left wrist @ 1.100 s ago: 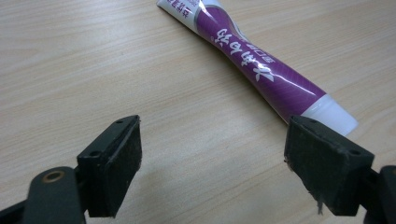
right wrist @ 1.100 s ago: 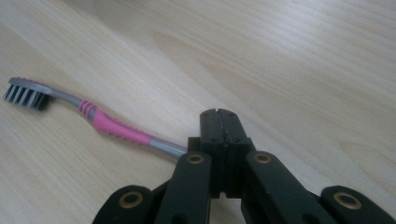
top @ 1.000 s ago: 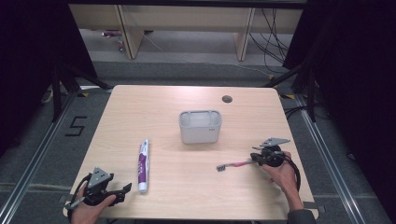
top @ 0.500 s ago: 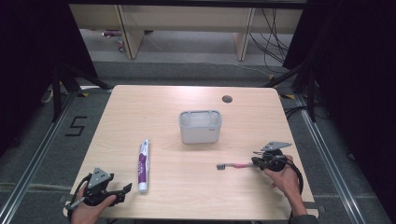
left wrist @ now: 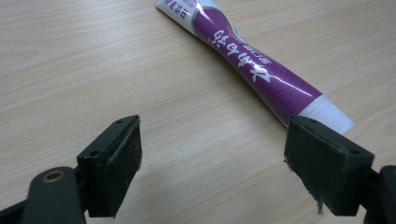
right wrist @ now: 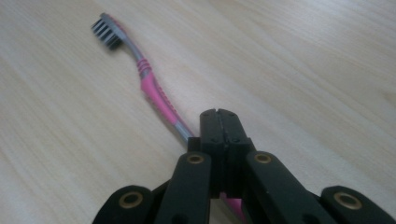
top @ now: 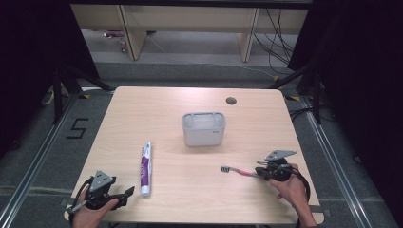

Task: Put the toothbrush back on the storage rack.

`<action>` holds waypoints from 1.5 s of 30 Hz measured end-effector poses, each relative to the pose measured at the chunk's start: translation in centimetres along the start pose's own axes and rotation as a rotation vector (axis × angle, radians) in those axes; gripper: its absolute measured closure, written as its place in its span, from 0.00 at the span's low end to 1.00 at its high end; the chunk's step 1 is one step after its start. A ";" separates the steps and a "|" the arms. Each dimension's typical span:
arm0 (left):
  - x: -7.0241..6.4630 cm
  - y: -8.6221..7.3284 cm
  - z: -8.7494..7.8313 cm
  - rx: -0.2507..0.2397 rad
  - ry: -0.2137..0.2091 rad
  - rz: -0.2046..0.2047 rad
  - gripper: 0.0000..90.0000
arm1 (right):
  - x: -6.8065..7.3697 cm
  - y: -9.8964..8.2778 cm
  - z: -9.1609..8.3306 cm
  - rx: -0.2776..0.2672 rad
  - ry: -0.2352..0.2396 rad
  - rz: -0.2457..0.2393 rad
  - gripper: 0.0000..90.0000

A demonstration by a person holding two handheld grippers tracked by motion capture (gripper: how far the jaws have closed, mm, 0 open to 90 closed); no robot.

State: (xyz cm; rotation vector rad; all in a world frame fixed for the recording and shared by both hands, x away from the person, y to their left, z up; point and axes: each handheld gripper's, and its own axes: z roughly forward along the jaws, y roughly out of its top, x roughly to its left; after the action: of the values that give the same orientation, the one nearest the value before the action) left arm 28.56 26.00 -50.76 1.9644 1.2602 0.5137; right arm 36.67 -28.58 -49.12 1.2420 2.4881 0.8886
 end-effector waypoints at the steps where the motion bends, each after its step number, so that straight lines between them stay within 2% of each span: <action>1: 0.1 0.0 0.0 0.007 0.000 0.007 0.21 | 0.1 -0.1 0.1 -0.028 -0.002 -0.017 1.00; 3: 0.0 0.0 0.0 -0.002 0.003 -0.004 0.21 | 0.5 -0.1 -0.1 -0.009 0.010 -0.002 1.00; 4: 0.1 0.0 -0.1 0.004 0.002 0.004 0.21 | 0.9 -0.2 -0.3 0.012 0.019 0.008 1.00; 5: 0.1 0.0 -0.1 0.006 0.002 0.005 0.21 | 1.2 -0.2 -0.3 0.007 0.030 0.027 1.00; 6: 0.1 0.0 -0.1 0.006 0.000 0.004 0.21 | 1.1 -0.2 -0.5 0.028 0.018 -0.004 1.00; 8: 0.1 0.0 -0.1 0.004 0.002 0.003 0.21 | 1.4 -0.3 -0.5 0.030 0.032 -0.014 1.00; 11: 0.1 0.0 -0.1 0.005 0.001 0.007 0.21 | 1.8 -0.4 -0.5 0.023 0.039 0.000 1.00; 12: 0.0 0.0 -0.1 0.002 0.001 0.003 0.21 | 2.0 -0.4 -0.7 0.042 0.044 0.006 1.00; 13: 0.1 0.0 -0.1 0.005 0.001 0.006 0.21 | 2.0 -0.5 -0.6 0.025 0.039 -0.005 1.00; 14: 0.1 0.0 -0.1 0.002 -0.004 0.009 0.21 | 2.6 -0.5 -1.0 0.052 0.064 0.031 1.00; 15: -0.1 0.0 0.1 -0.026 -0.009 -0.024 0.21 | 2.4 -0.6 -1.0 0.042 0.056 -0.002 1.00; 16: 0.0 0.0 0.1 -0.024 -0.008 -0.024 0.21 | 2.6 -0.8 -1.0 0.030 0.057 0.012 1.00; 17: 0.0 0.0 0.1 -0.024 -0.008 -0.024 0.21 | 2.6 -0.9 -1.1 0.038 0.057 -0.003 1.00; 18: 0.1 0.1 0.0 -0.001 -0.001 -0.003 0.21 | 2.7 -1.0 -1.1 0.036 0.053 0.000 1.00; 19: -0.1 0.1 0.1 -0.016 -0.005 -0.017 0.21 | 3.1 -1.1 -1.4 0.057 0.080 0.037 1.00; 20: 0.0 0.1 0.2 -0.016 -0.010 -0.010 0.21 | 2.9 -1.2 -1.3 0.046 0.071 0.000 1.00; 21: 0.0 0.1 0.2 -0.016 -0.010 -0.010 0.21 | 3.0 -1.2 -1.5 0.045 0.070 0.001 1.00; 22: 0.1 0.2 0.1 0.005 -0.015 0.011 0.21 | 2.9 -1.2 -1.5 0.031 0.070 -0.019 1.00; 23: 0.0 0.2 0.1 0.004 -0.015 0.008 0.21 | 2.9 -1.2 -1.6 0.024 0.072 -0.025 1.00; 24: 0.0 0.2 0.1 0.005 -0.013 0.007 0.21 | 3.2 -1.1 -1.8 0.036 0.067 0.001 1.00; 26: 0.0 0.2 0.1 0.004 -0.013 0.005 0.21 | 3.2 -1.0 -1.9 0.020 0.062 -0.034 1.00; 27: 0.0 0.2 0.1 0.004 -0.013 0.006 0.21 | 3.7 -1.0 -2.0 0.018 0.061 -0.017 0.99; 29: 0.0 0.2 0.1 0.001 -0.009 0.006 0.21 | 3.9 -0.5 -2.2 0.037 0.036 -0.067 0.96; 30: -0.1 0.1 0.2 -0.019 -0.012 -0.017 0.21 | 3.8 -0.3 -2.0 0.012 0.017 -0.122 0.94; 31: -0.1 0.1 0.2 -0.019 -0.012 -0.017 0.21 | 3.8 -0.3 -2.0 0.012 0.017 -0.122 0.94; 32: -0.1 0.1 0.0 -0.011 -0.001 -0.016 0.21 | 3.9 0.2 -2.1 0.048 0.001 -0.163 0.91; 33: -0.1 0.0 0.1 -0.025 -0.007 -0.028 0.21 | 4.0 0.4 -1.9 0.051 -0.011 -0.169 0.90; 34: 0.0 0.0 0.0 -0.024 -0.008 -0.026 0.21 | 4.0 0.7 -1.8 0.079 -0.010 -0.186 0.88; 35: 0.0 0.0 0.0 -0.024 -0.008 -0.026 0.21 | 4.0 0.7 -1.8 0.079 -0.010 -0.186 0.88; 36: 0.0 -0.1 -0.1 -0.018 0.002 -0.028 0.21 | 3.9 1.2 -1.4 0.099 -0.017 -0.223 0.86; 37: 0.3 -0.1 -0.2 -0.003 -0.003 -0.009 0.21 | 4.0 1.3 -1.3 0.109 -0.027 -0.224 0.85; 38: 0.3 -0.2 -0.3 0.001 0.000 -0.004 0.21 | 4.0 1.5 -1.1 0.125 -0.016 -0.229 0.84; 39: 0.2 -0.2 -0.3 -0.004 0.000 -0.017 0.21 | 4.0 1.7 -0.9 0.132 -0.021 -0.250 0.84; 40: 0.1 -0.2 -0.1 -0.016 -0.006 -0.028 0.21 | 4.2 1.8 -0.9 0.148 -0.019 -0.233 0.84; 41: 0.1 -0.2 -0.1 -0.020 -0.006 -0.029 0.21 | 4.0 2.0 -0.7 0.149 -0.024 -0.270 0.83; 42: 0.0 -0.2 -0.1 -0.023 -0.006 -0.033 0.21 | 4.2 2.1 -0.6 0.174 -0.016 -0.258 0.82; 44: 0.0 -0.2 0.0 -0.022 -0.006 -0.028 0.21 | 4.2 2.3 -0.4 0.192 -0.014 -0.267 0.82; 45: 0.0 -0.2 -0.2 -0.005 -0.002 -0.009 0.21 | 4.2 2.4 -0.3 0.196 -0.021 -0.274 0.82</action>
State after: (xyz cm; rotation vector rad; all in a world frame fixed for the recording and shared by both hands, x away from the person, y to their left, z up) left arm 28.36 26.14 -50.80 1.9540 1.2653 0.5098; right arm 35.49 -24.34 -47.12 0.9218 2.6938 0.5741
